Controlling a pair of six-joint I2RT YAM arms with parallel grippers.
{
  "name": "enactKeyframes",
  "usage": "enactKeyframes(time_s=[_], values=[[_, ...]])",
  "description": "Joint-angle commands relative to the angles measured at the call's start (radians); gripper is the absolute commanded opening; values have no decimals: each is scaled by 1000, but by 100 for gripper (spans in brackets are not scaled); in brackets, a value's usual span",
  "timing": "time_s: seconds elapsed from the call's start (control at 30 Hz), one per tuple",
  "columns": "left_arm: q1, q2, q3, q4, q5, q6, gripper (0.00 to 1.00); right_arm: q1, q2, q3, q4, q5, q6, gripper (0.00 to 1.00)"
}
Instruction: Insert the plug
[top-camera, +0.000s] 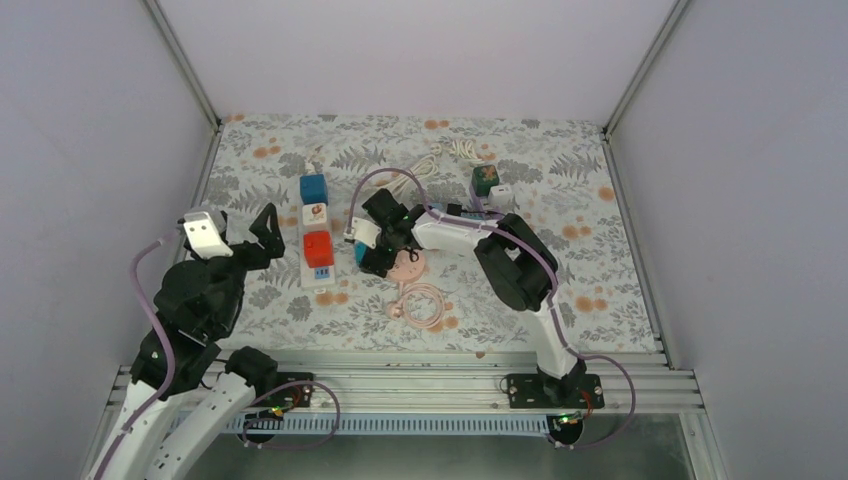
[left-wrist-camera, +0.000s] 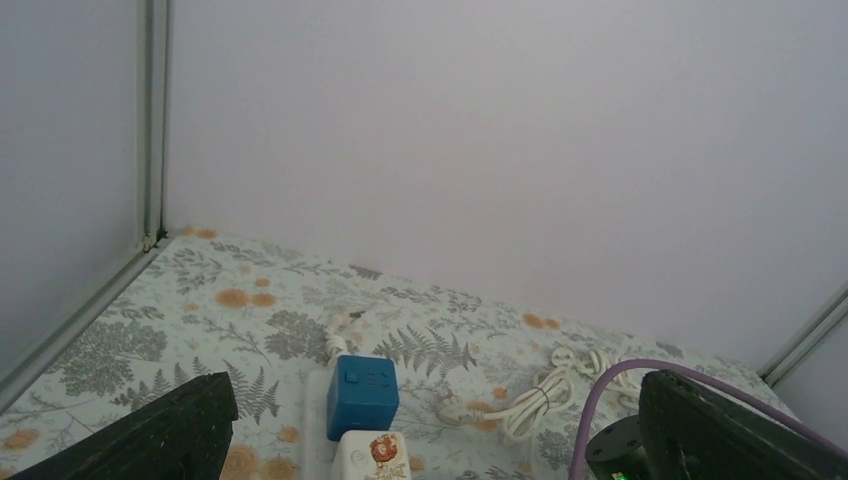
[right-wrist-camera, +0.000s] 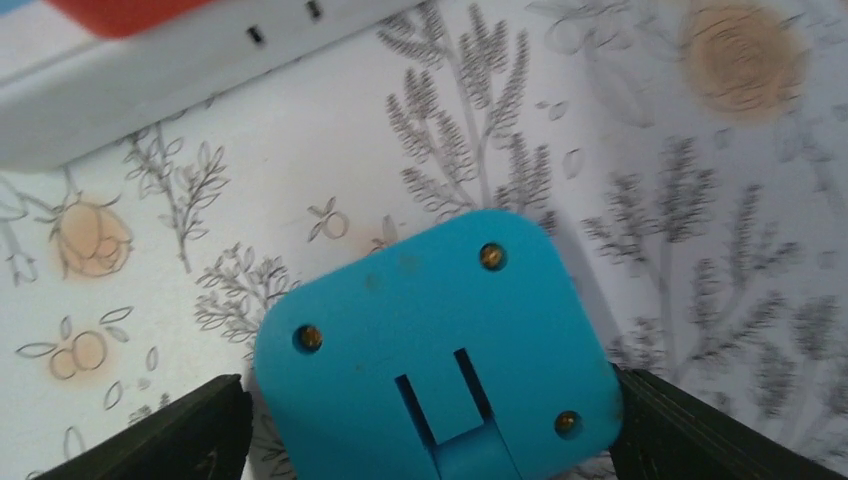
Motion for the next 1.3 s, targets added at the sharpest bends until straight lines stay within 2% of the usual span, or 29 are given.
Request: enactKeyframes(time_s=[0.0,0.1,0.27,0.3,0.47,0.53,0.67,0.9,1.1,1.27], values=[[4,12,7,3,20,25,100,1,55,37,-95,-100,-62,90],[4,17,7,1,21,26,100,1,74,51,-107,-111,-73,95],[5,24,4,2,20,24,100,1,104,57,-52,-35,-59,93],[4,25,4,2,21,24,100,1,111,60,-45,-21,-53,92],[4,46,3,2,23,25,100,0,116,43,10,-3,-31,68],[4,64,1,-3,27,23,100,-2,93,13,60,7,-19,67],[4,143,11,-30,37,-6,100,-9,28,-48,169,10,10,58],[7,310,29,-59,89,-110,100,-17,-167,-225,506,29,113,57],[10,340,21,22,256,-144,100,-17,-357,-454,820,28,203,58],[16,393,58,2,333,-184,100,-17,-491,-563,873,25,239,61]])
